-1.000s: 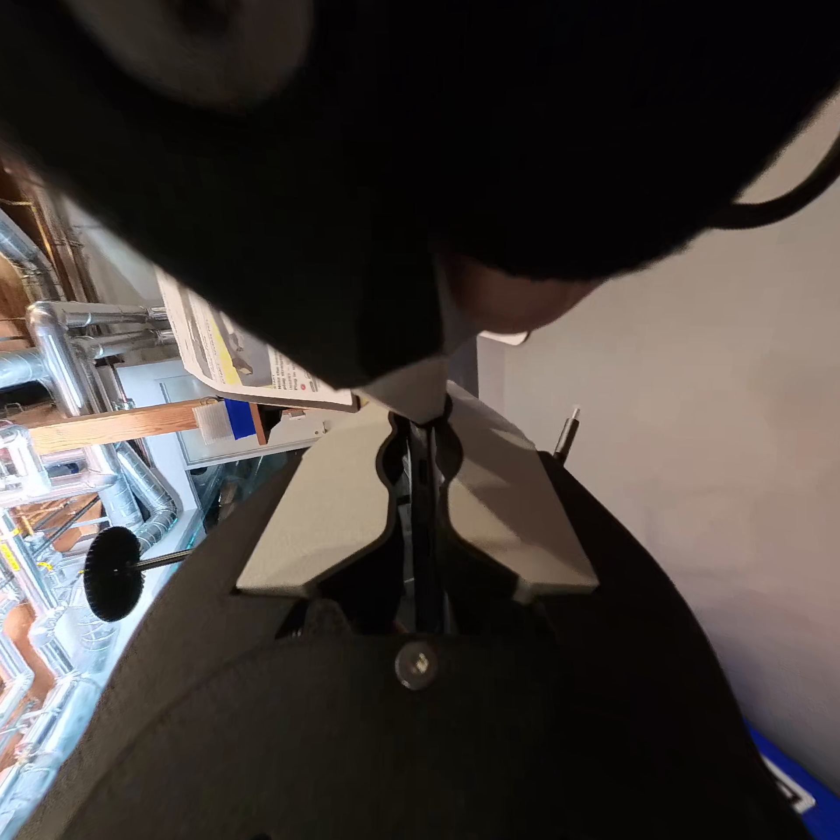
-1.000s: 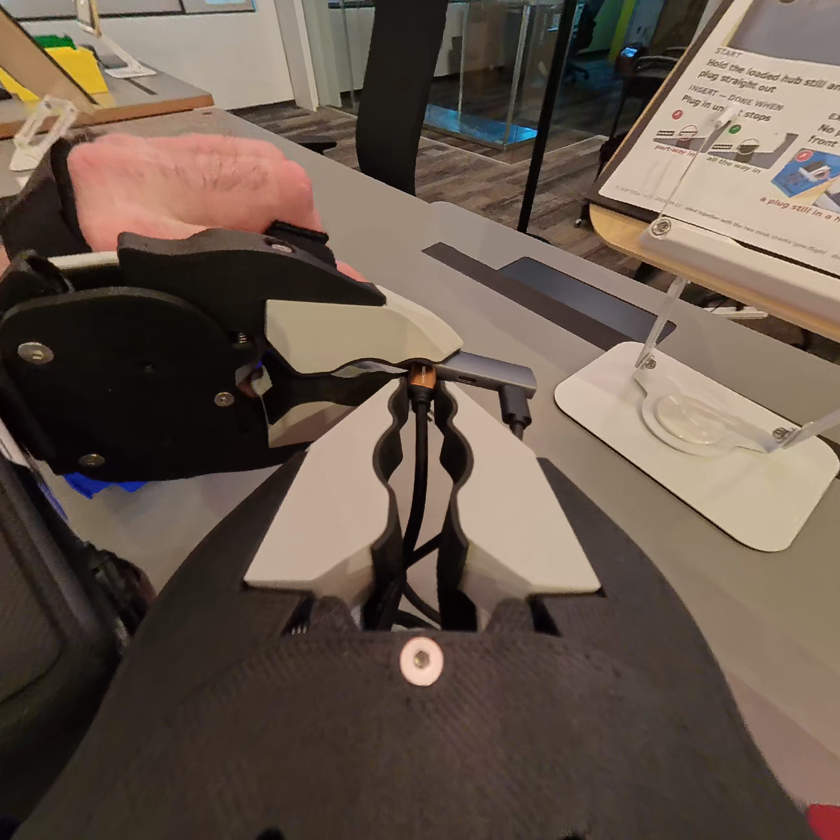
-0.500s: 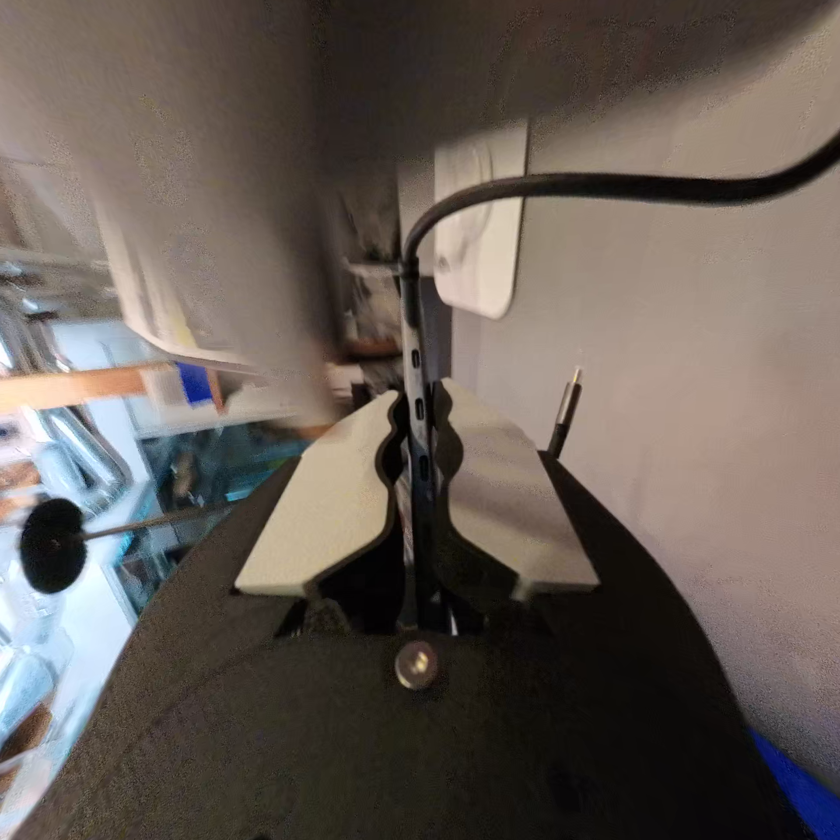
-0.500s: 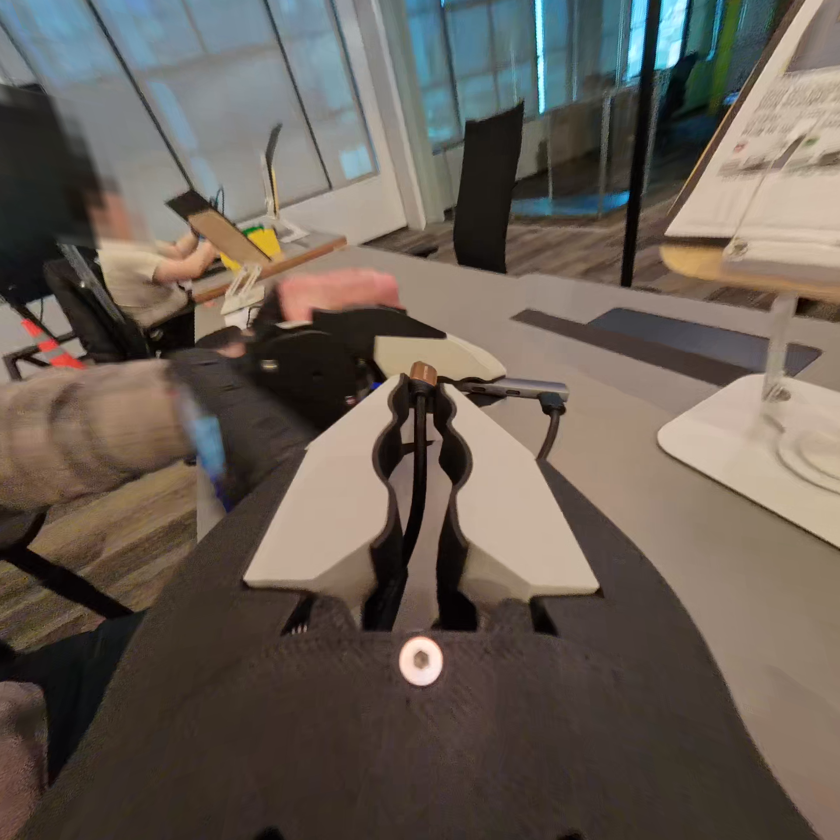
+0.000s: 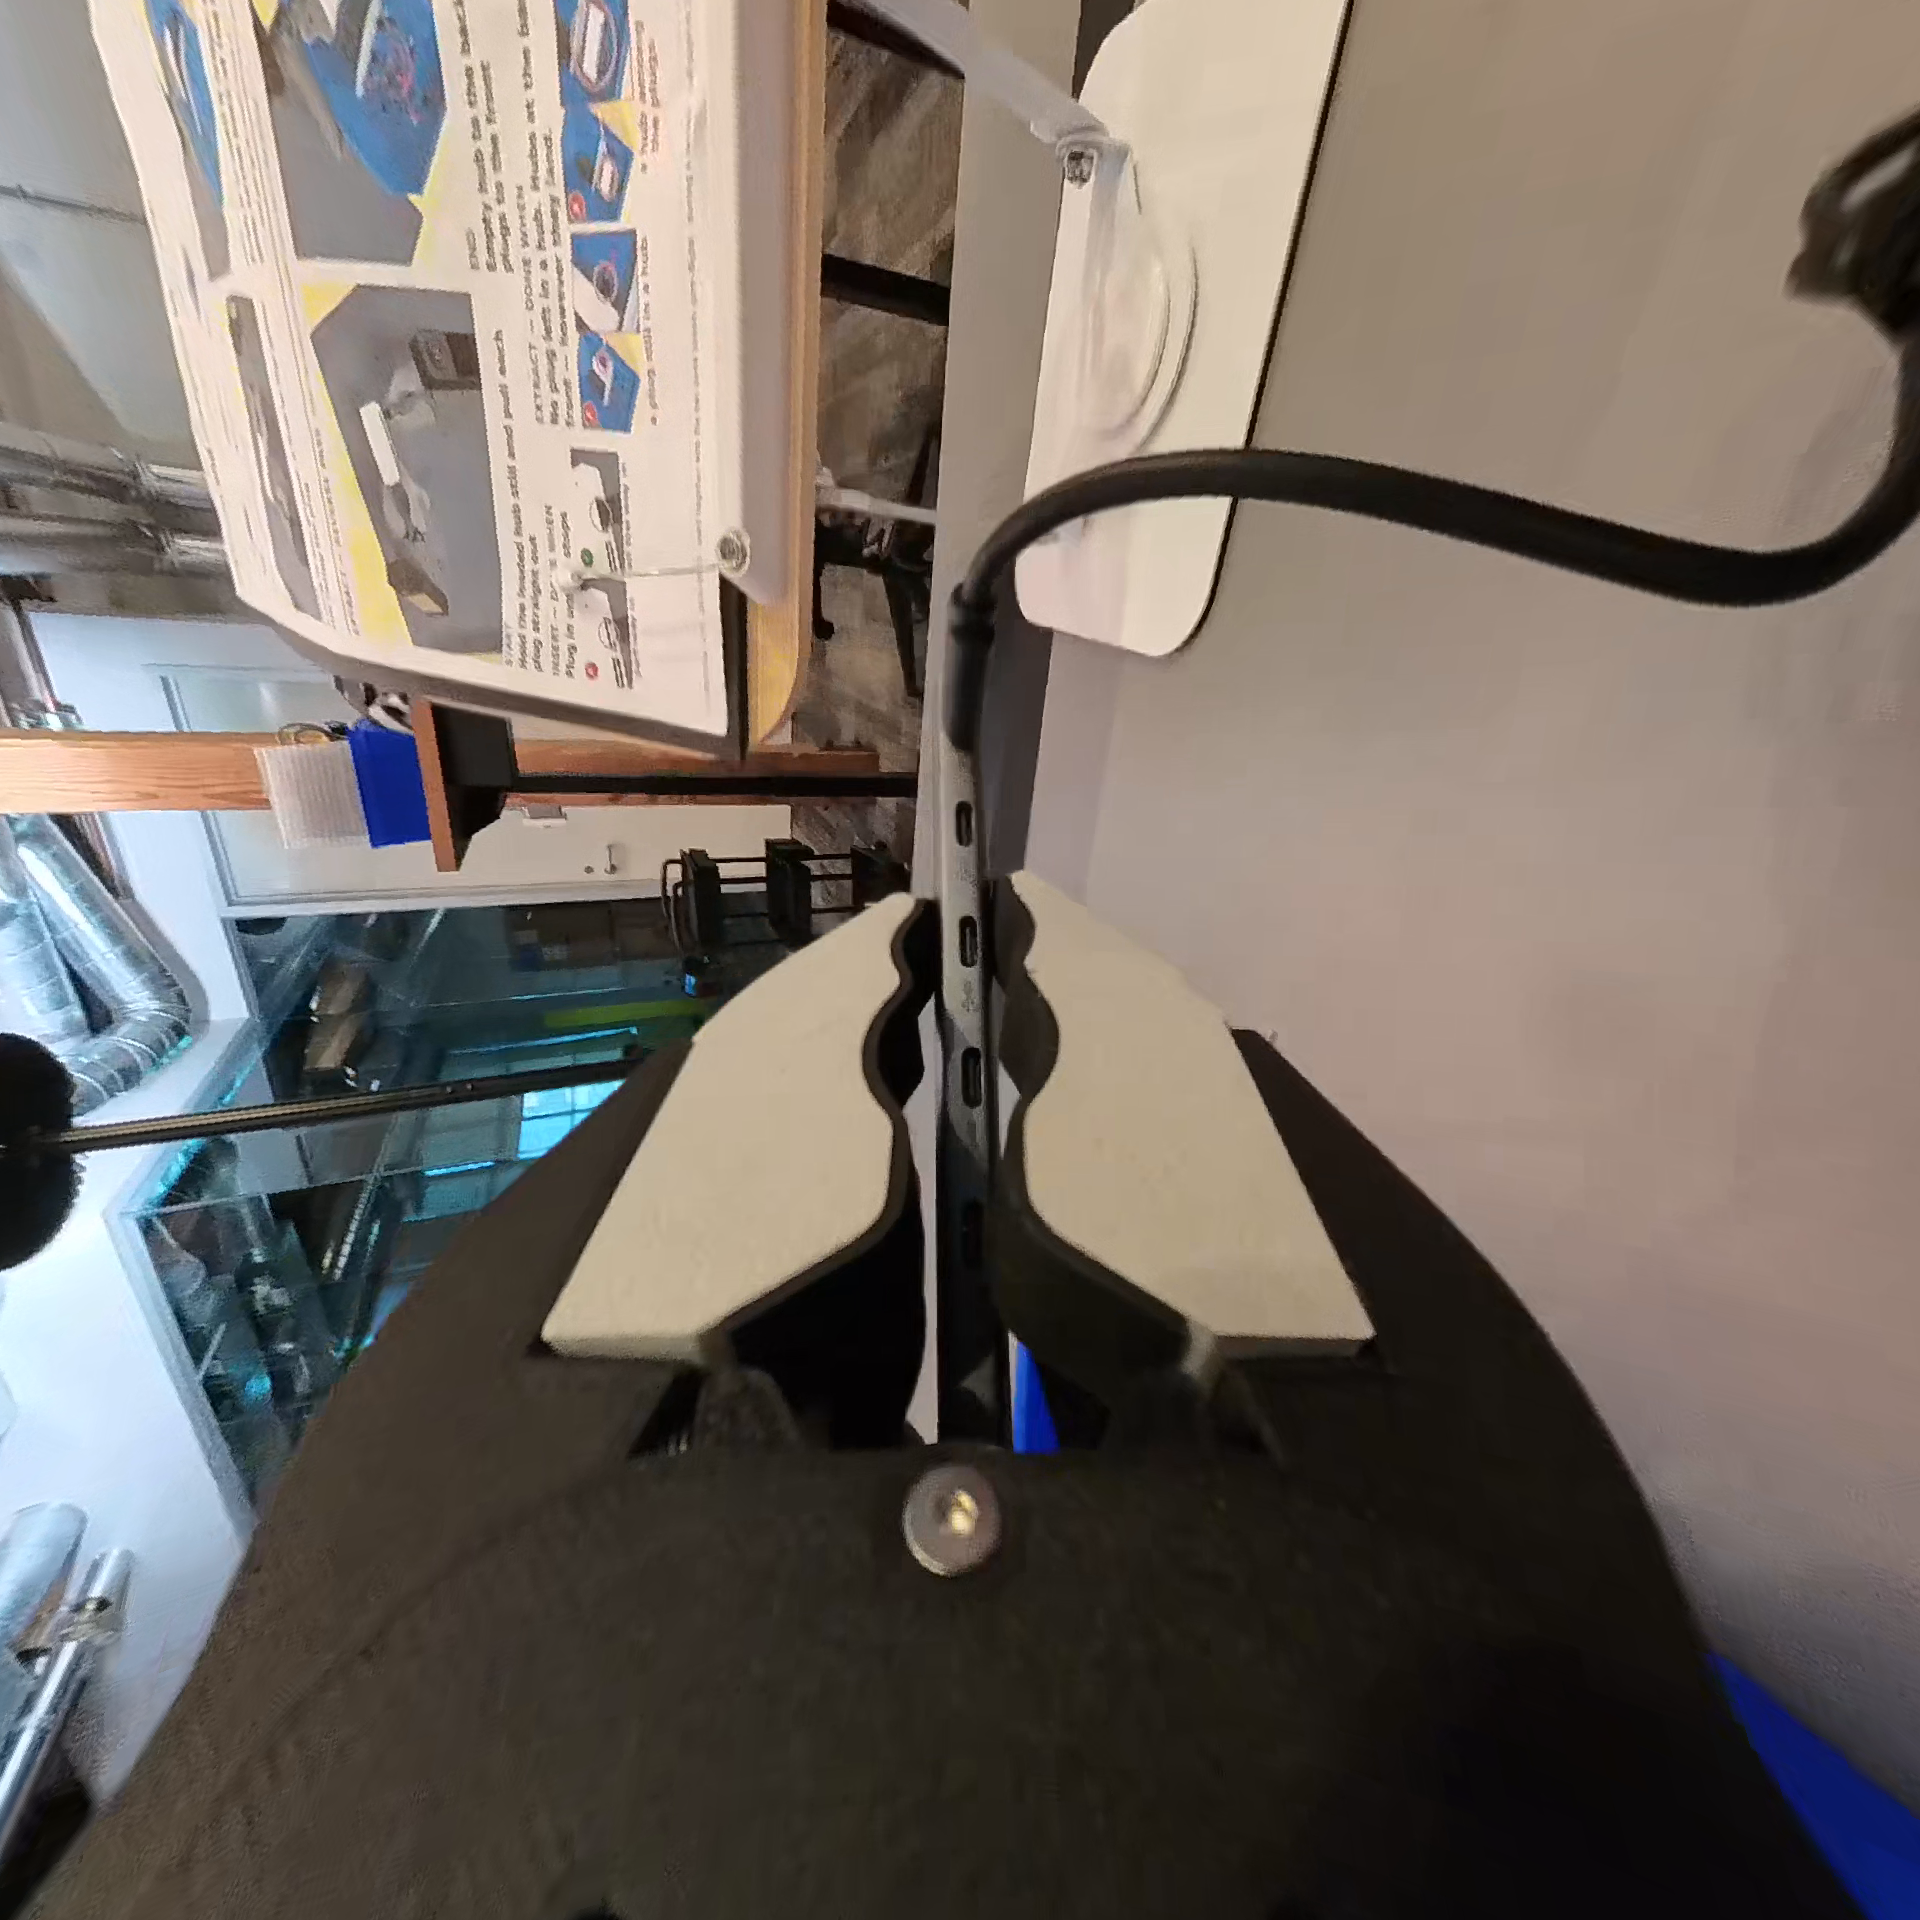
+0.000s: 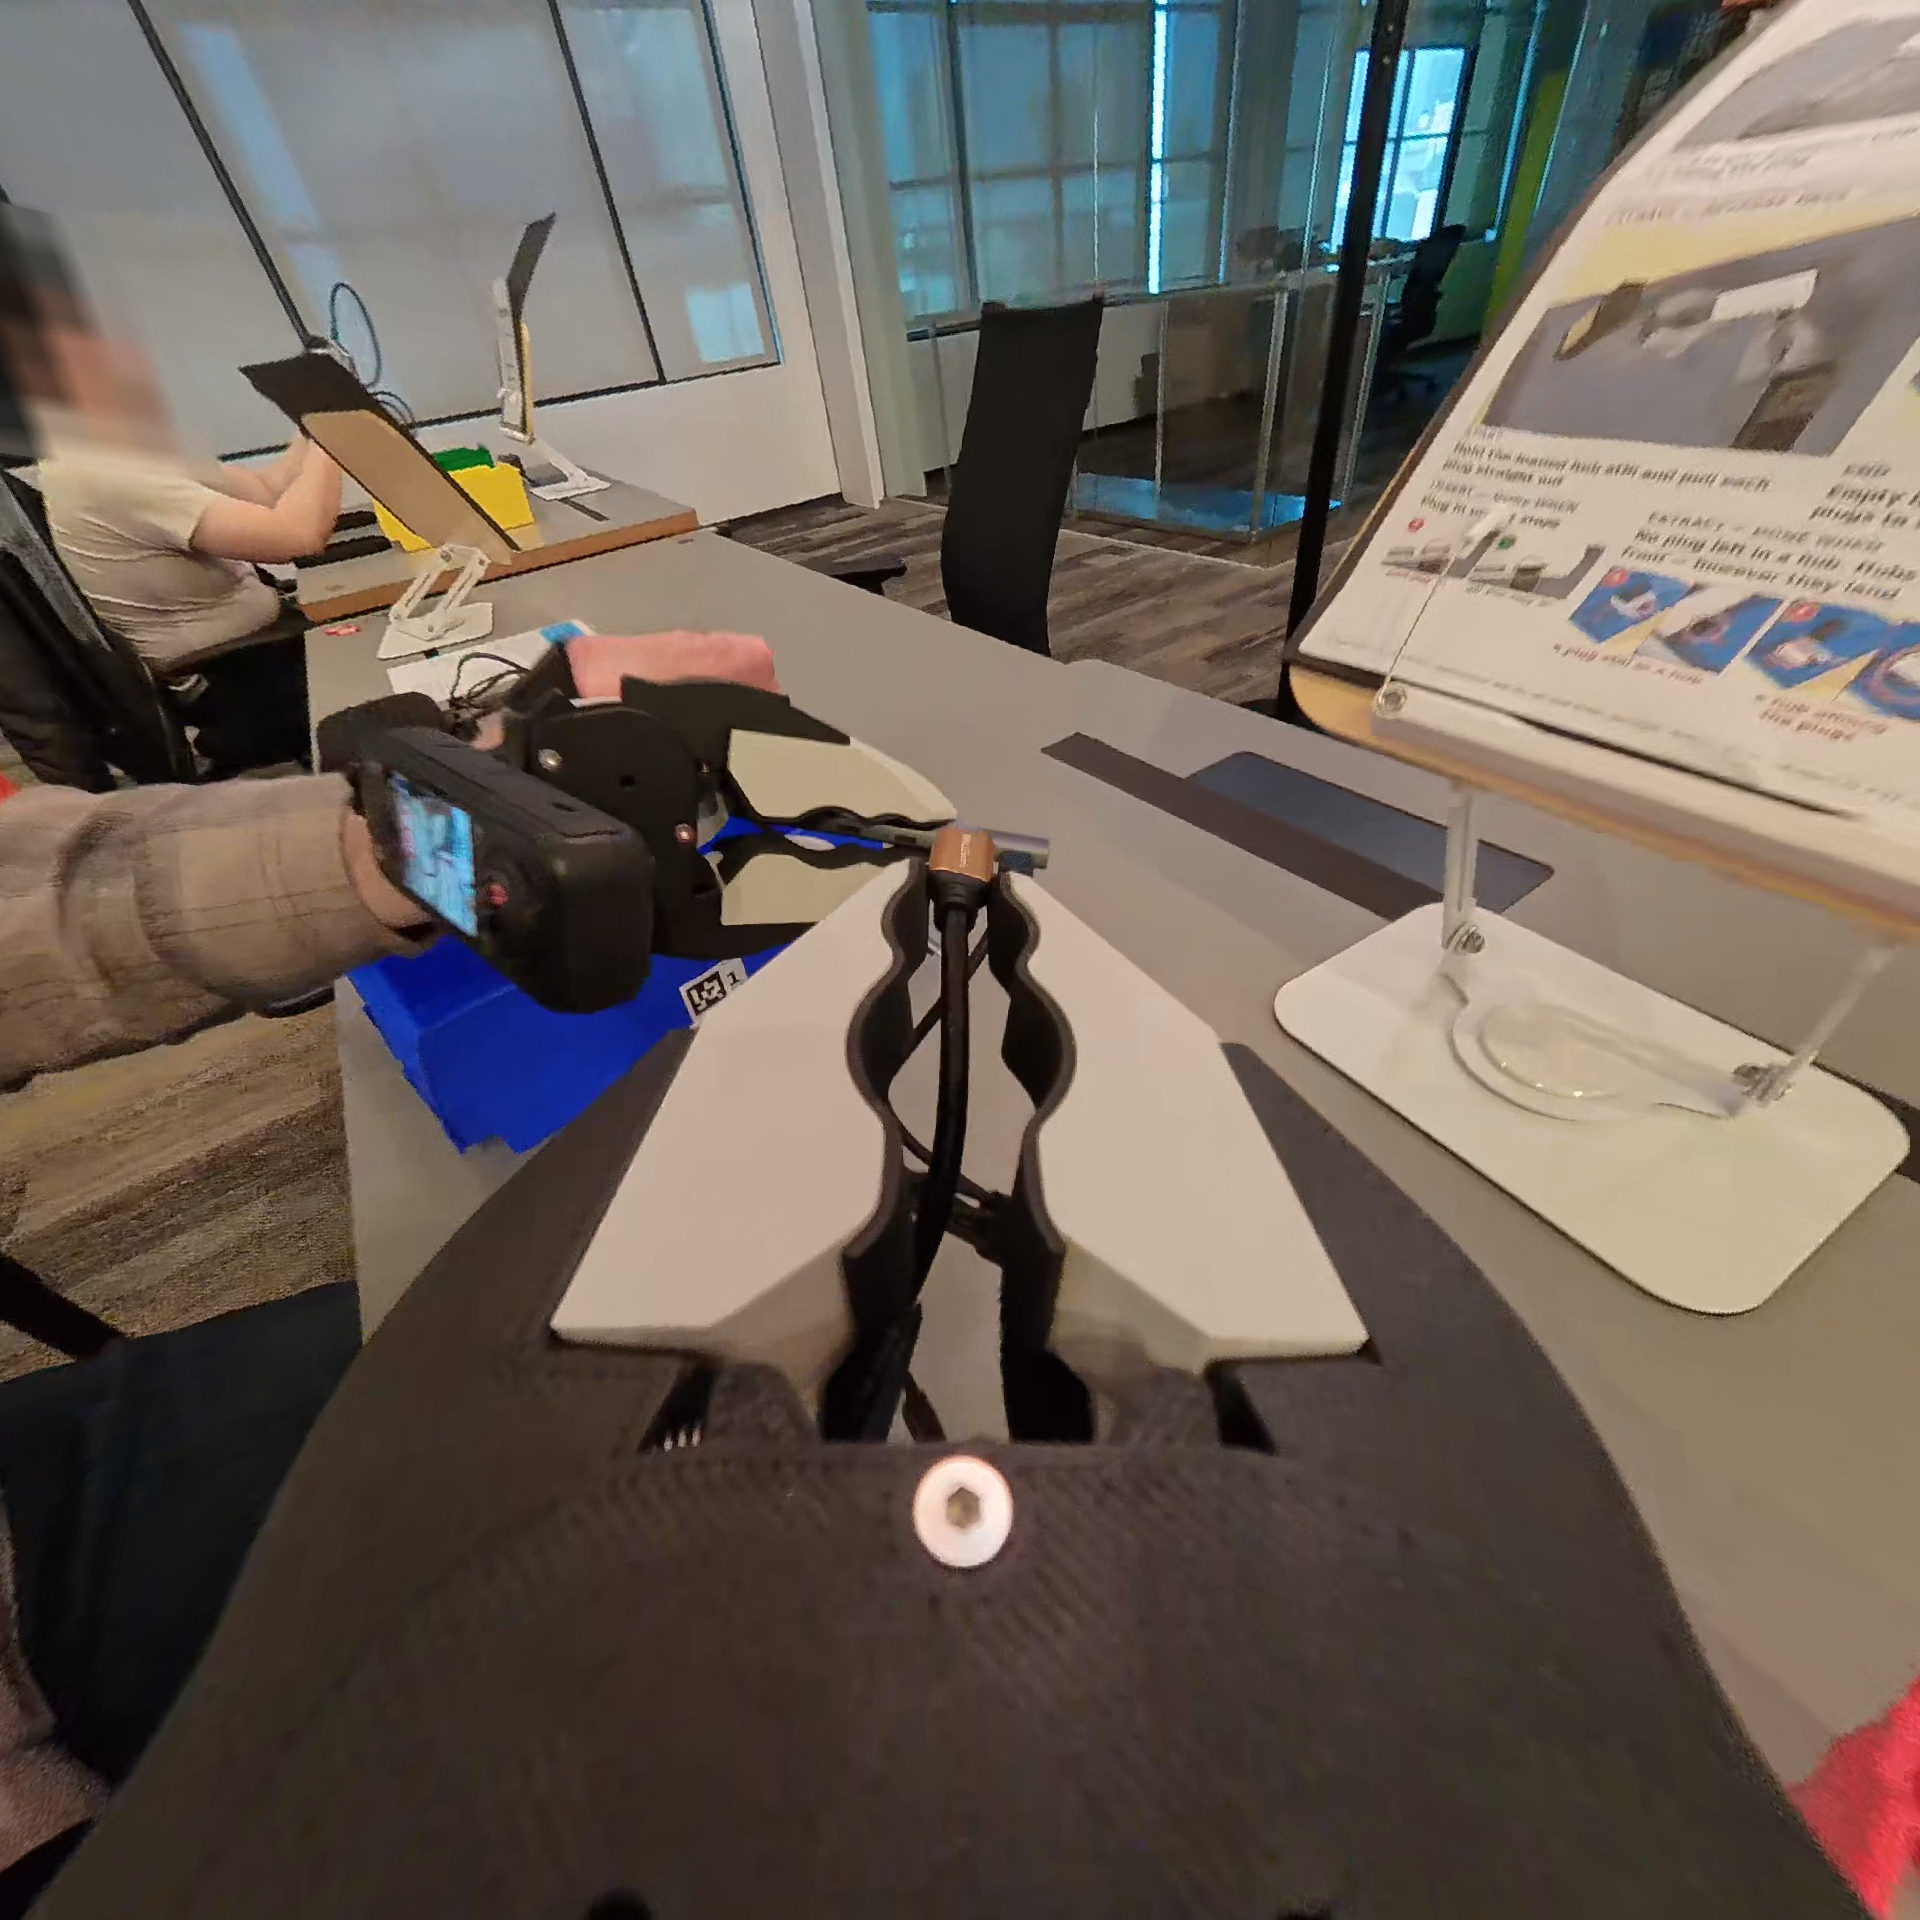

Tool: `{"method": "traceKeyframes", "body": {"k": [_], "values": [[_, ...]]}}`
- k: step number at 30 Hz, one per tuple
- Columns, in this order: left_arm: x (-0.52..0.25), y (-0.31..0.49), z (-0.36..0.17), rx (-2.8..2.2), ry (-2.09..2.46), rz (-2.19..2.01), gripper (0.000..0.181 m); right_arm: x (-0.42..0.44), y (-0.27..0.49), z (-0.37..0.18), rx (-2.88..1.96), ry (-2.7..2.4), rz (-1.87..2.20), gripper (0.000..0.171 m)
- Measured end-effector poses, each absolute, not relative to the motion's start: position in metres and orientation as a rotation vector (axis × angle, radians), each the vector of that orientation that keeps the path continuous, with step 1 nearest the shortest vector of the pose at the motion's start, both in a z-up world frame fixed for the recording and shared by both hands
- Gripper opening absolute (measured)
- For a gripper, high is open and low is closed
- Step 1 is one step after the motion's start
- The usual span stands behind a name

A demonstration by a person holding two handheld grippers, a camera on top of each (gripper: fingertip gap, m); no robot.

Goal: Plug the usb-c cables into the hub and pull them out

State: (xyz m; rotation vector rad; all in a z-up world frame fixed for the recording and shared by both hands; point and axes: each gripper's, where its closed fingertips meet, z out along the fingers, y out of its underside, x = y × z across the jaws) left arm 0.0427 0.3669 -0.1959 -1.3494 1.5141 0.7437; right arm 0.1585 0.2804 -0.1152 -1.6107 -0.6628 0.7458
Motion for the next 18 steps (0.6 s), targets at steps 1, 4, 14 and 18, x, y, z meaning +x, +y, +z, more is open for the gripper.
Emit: {"method": "traceKeyframes", "body": {"k": [1,4,14,18], "values": [[0.038,0.367,-0.197,-1.363,1.504,0.741,0.009,0.163,0.277,-0.107,-1.605,-0.674,0.736,0.009],[0.024,0.368,-0.198,-1.411,1.474,0.73,0.009,0.187,0.268,-0.079,-1.588,-0.677,0.697,0.009],[0.007,0.357,-0.199,-1.444,1.432,0.681,0.009,0.305,0.233,-0.04,-1.621,-0.543,0.545,0.009],[0.007,0.354,-0.201,-1.441,1.433,0.681,0.009,0.334,0.221,-0.03,-1.591,-0.485,0.522,0.009]]}}
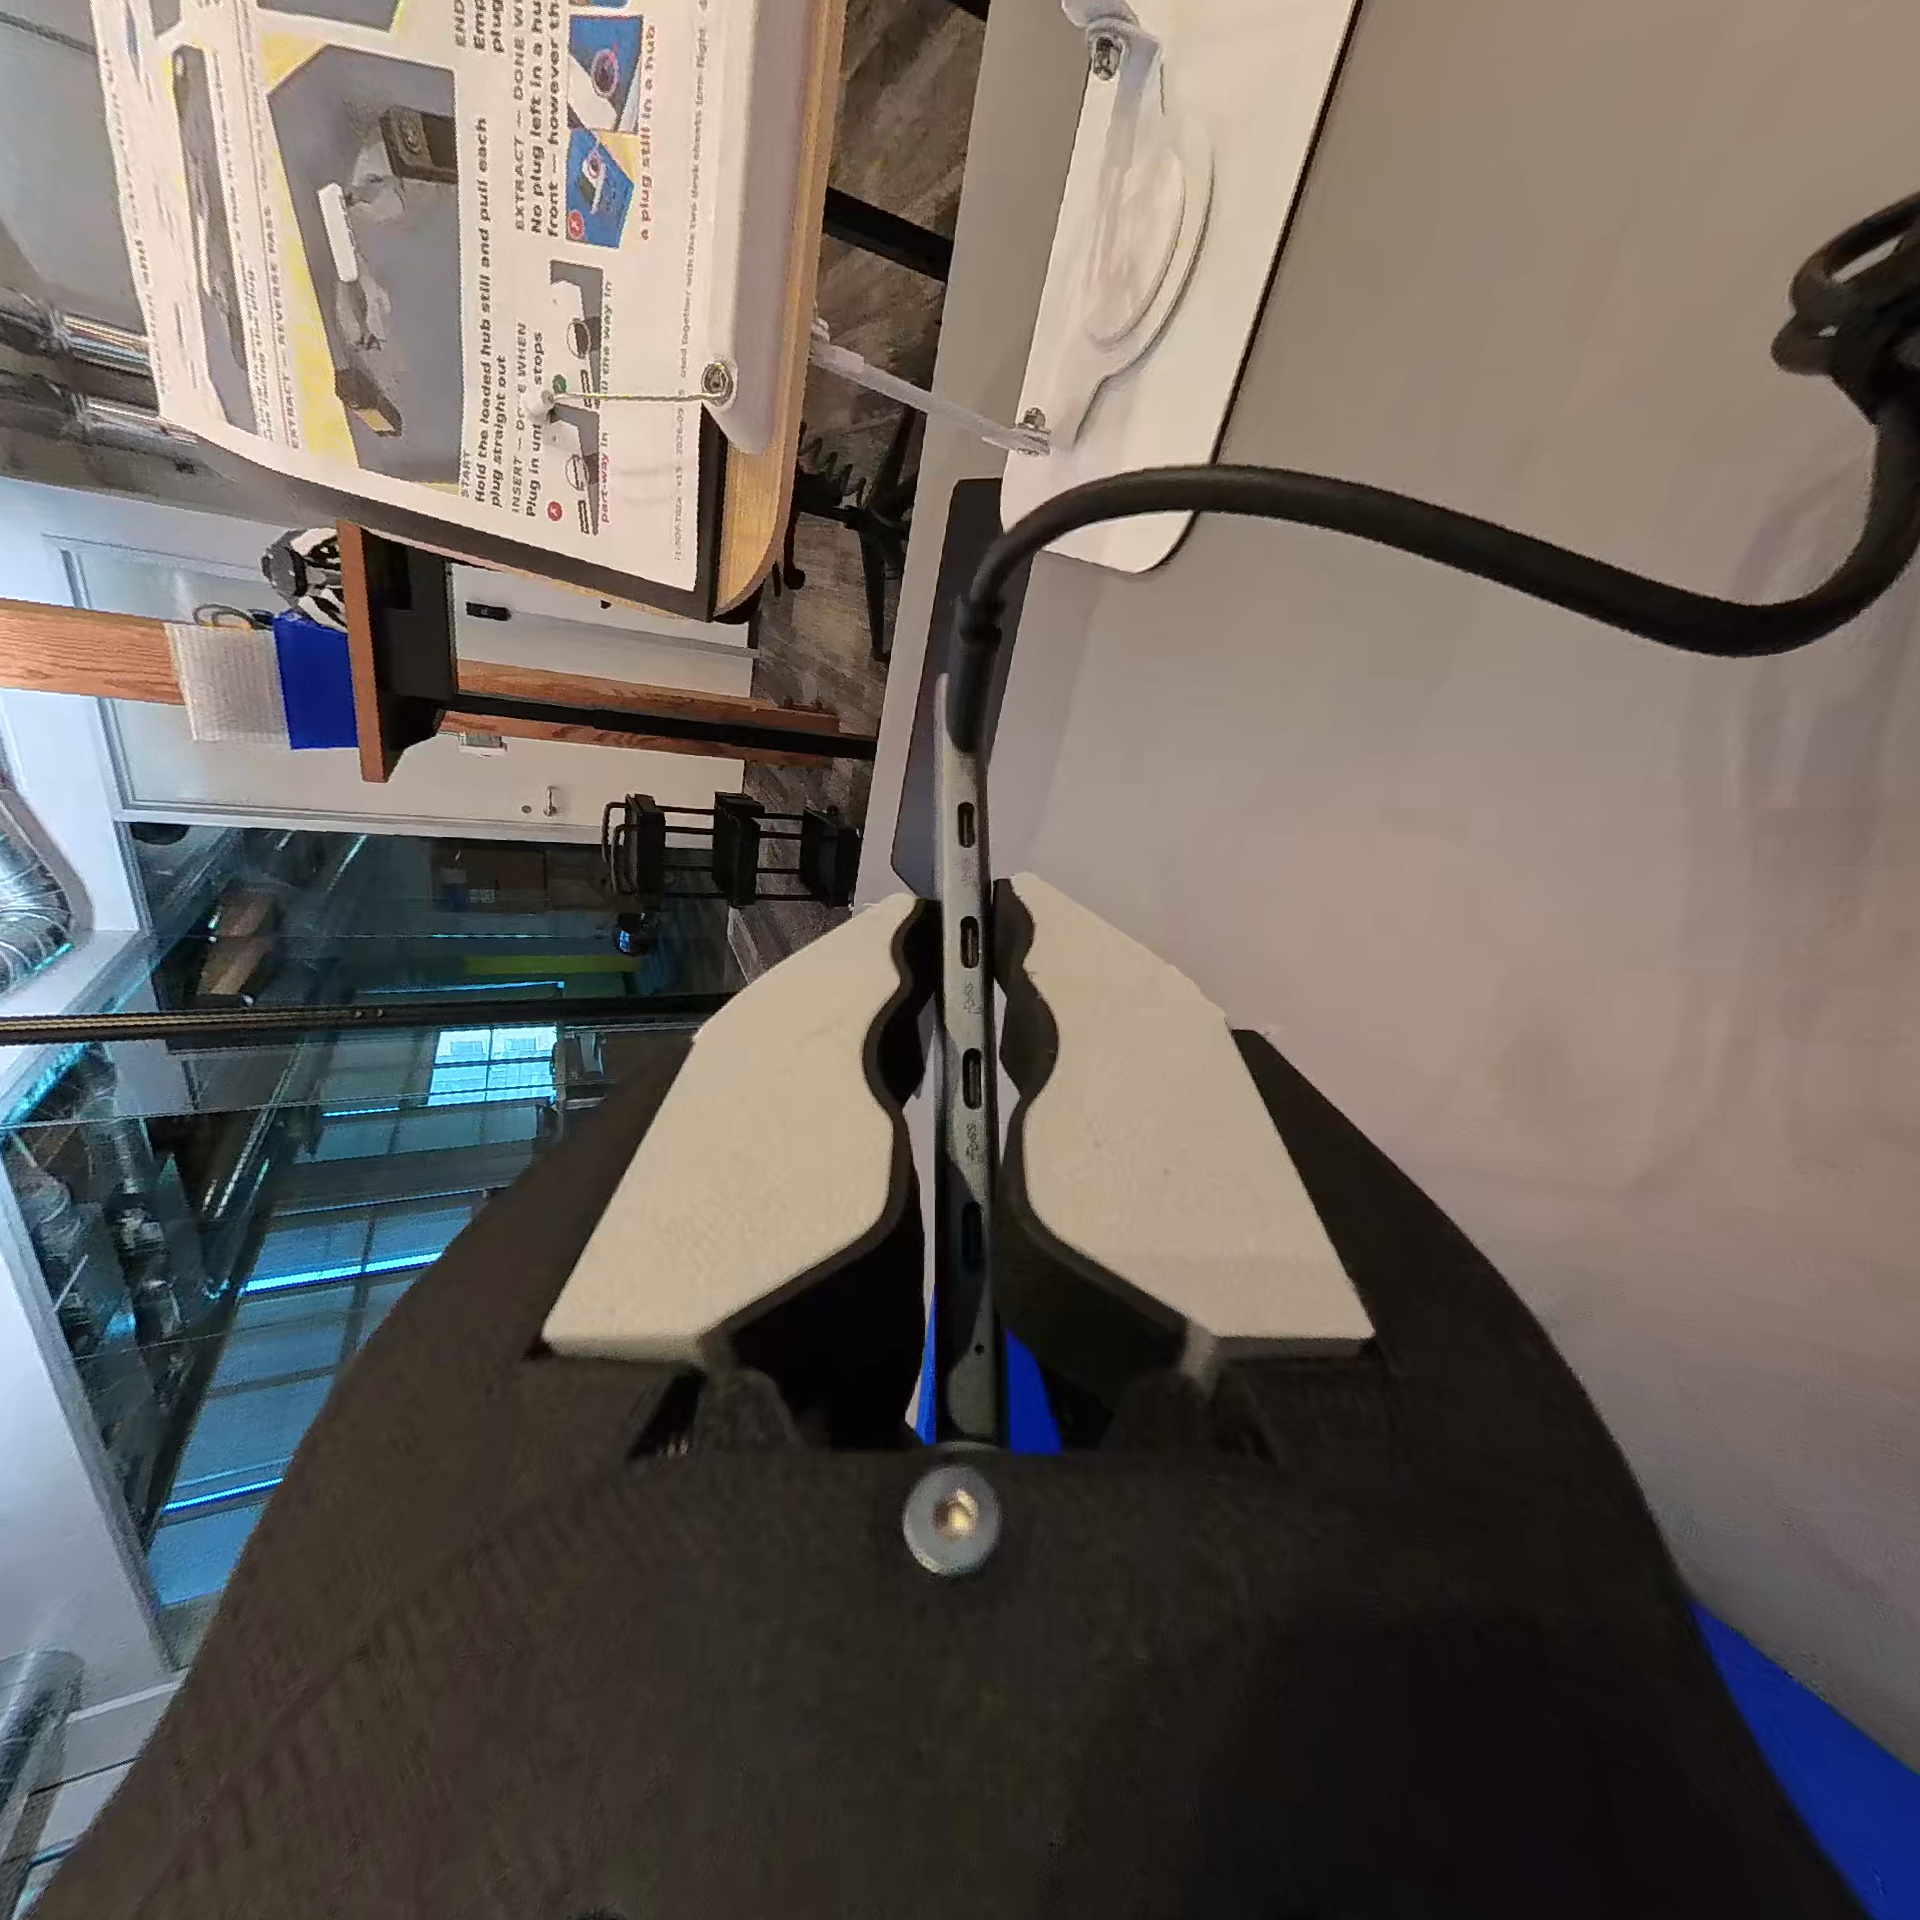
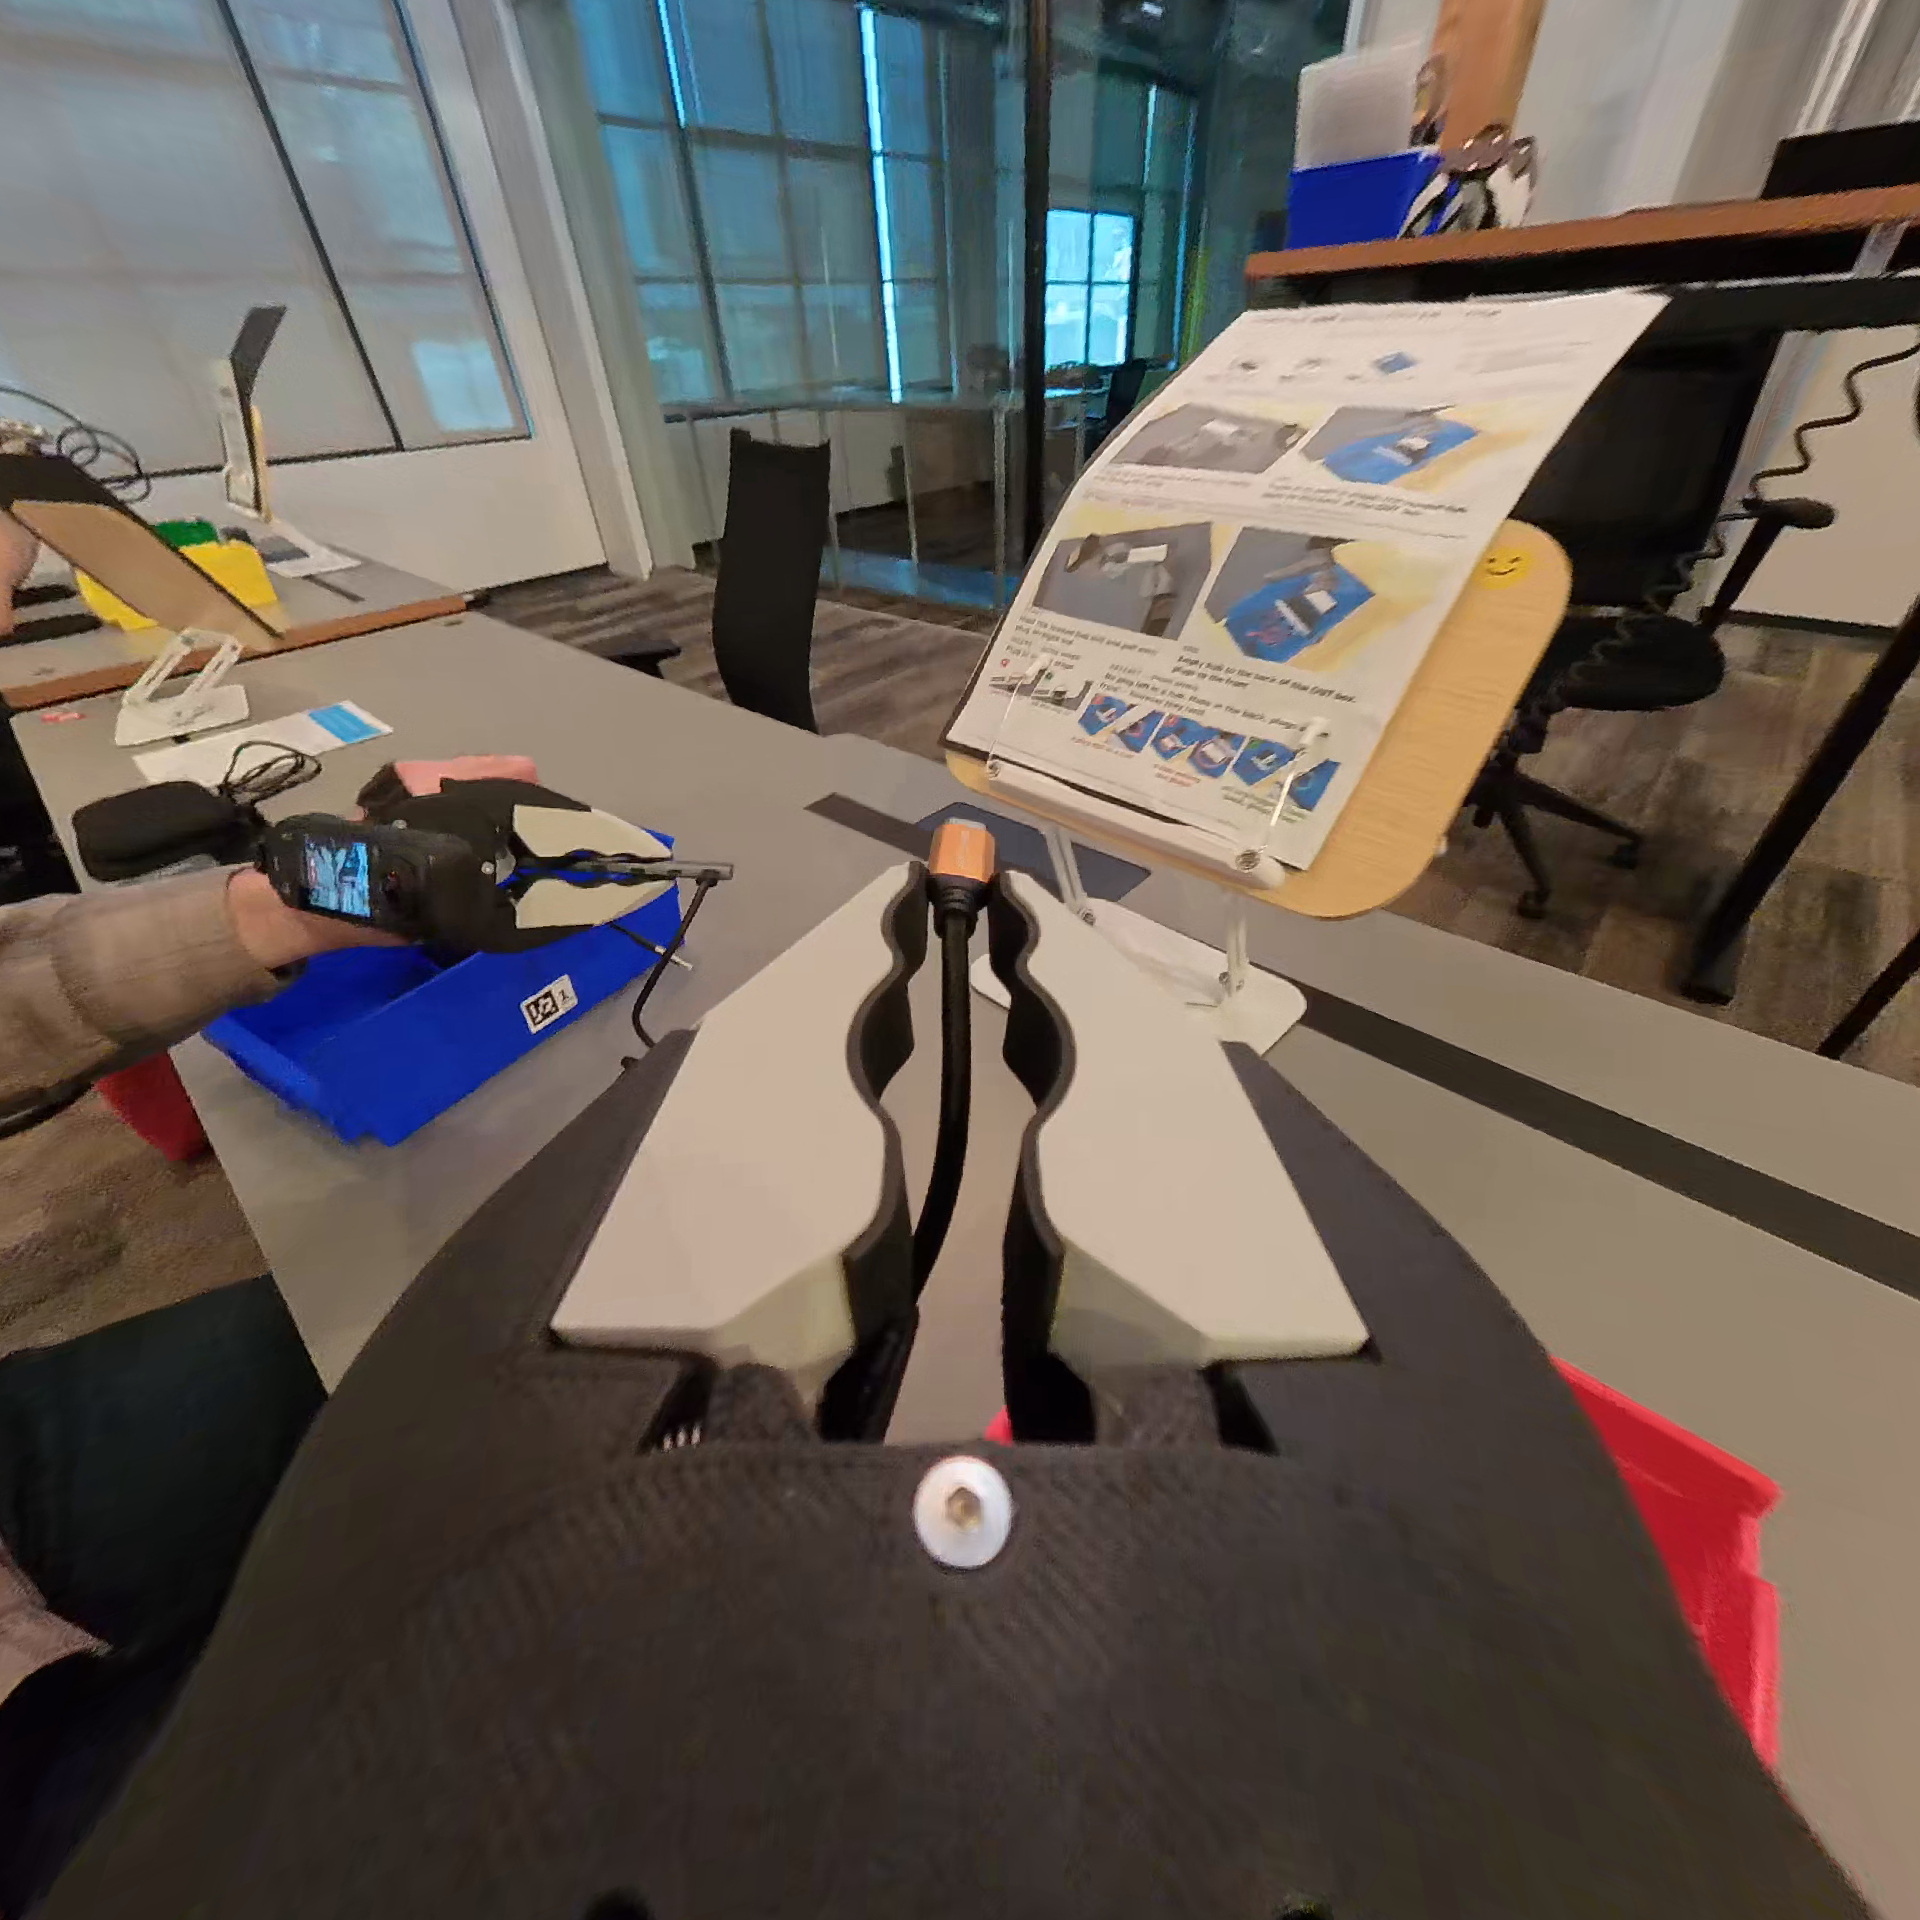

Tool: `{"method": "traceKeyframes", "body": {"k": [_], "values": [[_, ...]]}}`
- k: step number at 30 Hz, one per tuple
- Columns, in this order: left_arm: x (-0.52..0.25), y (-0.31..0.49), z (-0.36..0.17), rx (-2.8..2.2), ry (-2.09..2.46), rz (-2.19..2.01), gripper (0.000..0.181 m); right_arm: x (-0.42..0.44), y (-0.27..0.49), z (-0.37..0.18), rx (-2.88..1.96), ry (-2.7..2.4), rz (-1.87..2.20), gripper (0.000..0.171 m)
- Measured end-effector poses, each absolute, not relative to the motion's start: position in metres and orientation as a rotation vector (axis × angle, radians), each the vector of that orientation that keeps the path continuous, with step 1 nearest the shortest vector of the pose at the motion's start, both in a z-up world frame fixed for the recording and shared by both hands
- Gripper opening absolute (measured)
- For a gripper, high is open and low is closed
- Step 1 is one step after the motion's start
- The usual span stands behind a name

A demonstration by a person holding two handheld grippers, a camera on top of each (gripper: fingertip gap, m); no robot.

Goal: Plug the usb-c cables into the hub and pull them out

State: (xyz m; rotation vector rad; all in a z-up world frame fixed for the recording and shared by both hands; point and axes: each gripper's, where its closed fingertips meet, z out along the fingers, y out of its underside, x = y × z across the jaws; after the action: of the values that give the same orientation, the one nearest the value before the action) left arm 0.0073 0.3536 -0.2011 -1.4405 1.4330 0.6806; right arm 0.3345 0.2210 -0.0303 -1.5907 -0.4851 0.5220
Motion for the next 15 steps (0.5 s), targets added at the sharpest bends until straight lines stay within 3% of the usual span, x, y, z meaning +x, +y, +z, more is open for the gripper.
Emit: {"method": "traceKeyframes", "body": {"k": [7,15], "values": [[0.009,0.352,-0.203,-1.439,1.44,0.678,0.009,0.374,0.2,0.003,-1.517,-0.389,0.471,0.009],[0.02,0.348,-0.212,-1.434,1.462,0.657,0.009,0.39,0.224,-0.1,-1.676,-0.337,0.447,0.009]]}}
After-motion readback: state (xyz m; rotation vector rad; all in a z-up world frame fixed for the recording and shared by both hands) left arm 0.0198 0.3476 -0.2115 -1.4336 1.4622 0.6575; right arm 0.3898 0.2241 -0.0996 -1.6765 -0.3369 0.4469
